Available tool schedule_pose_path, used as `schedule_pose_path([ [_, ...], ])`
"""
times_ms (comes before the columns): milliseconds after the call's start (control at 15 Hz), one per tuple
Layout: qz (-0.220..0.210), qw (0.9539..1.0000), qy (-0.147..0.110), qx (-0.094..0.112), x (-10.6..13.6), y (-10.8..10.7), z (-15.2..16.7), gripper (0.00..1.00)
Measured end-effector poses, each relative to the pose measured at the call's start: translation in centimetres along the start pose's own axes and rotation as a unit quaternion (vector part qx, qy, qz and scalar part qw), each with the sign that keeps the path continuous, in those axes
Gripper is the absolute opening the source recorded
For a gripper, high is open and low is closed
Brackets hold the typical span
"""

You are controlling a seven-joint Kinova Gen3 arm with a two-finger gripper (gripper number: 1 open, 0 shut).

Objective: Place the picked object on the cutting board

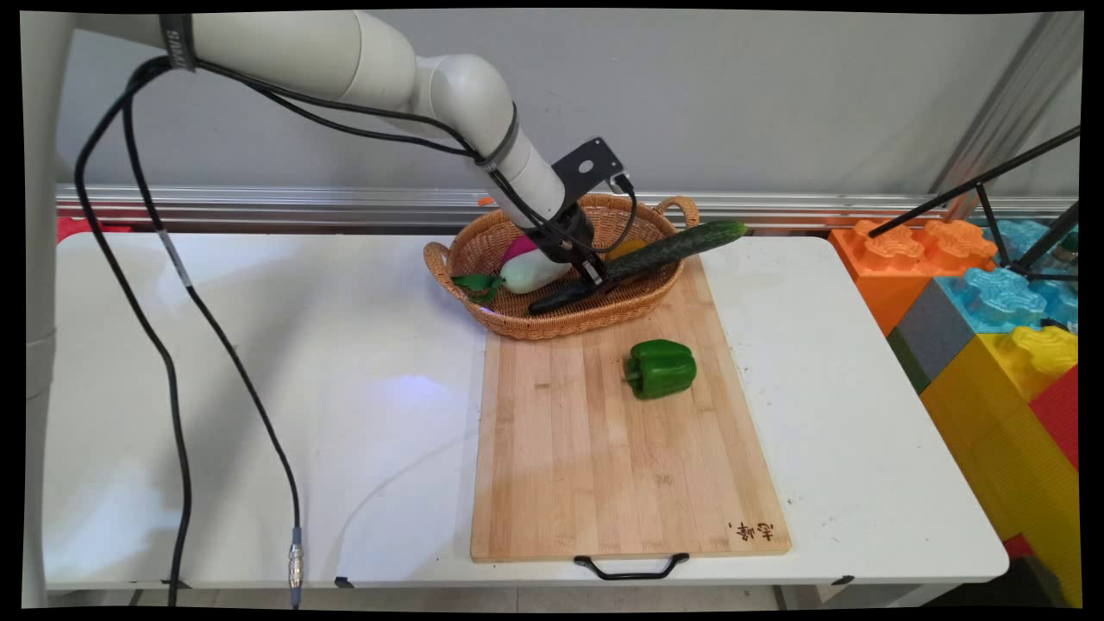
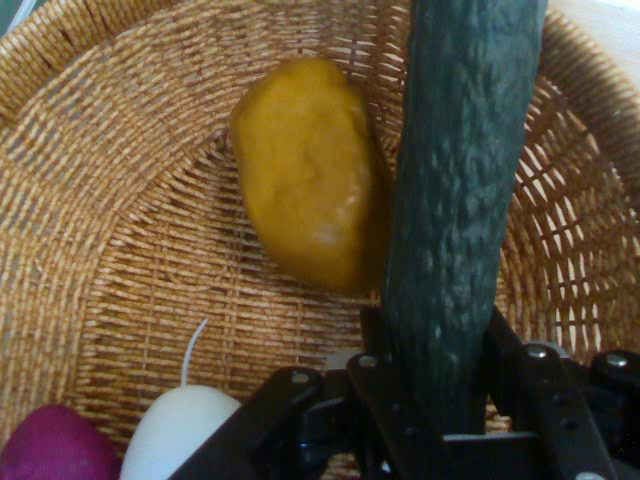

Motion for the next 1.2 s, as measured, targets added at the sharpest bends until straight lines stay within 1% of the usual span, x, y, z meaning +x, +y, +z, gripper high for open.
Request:
schedule_pose_path([
  [267,0.012,0.9998,0.013,0.005,1.2,0.2,-2.8,0.0],
  [400,0.024,0.9992,0.028,0.012,2.4,0.5,-5.1,0.0],
  [533,0.04,0.9981,0.042,0.019,3.7,1.1,-7.7,0.0],
  [733,0.063,0.9962,0.057,0.018,5.2,2.5,-10.7,0.0],
  [800,0.071,0.9956,0.059,0.013,5.5,3.2,-11.6,0.0],
  [933,0.085,0.9947,0.057,-0.002,5.8,5.2,-13.5,0.0],
  [1067,0.102,0.9935,0.045,-0.026,5.3,7.7,-15.3,0.0],
  [1200,0.114,0.9921,0.027,-0.046,4.3,10.2,-16.7,0.0],
])
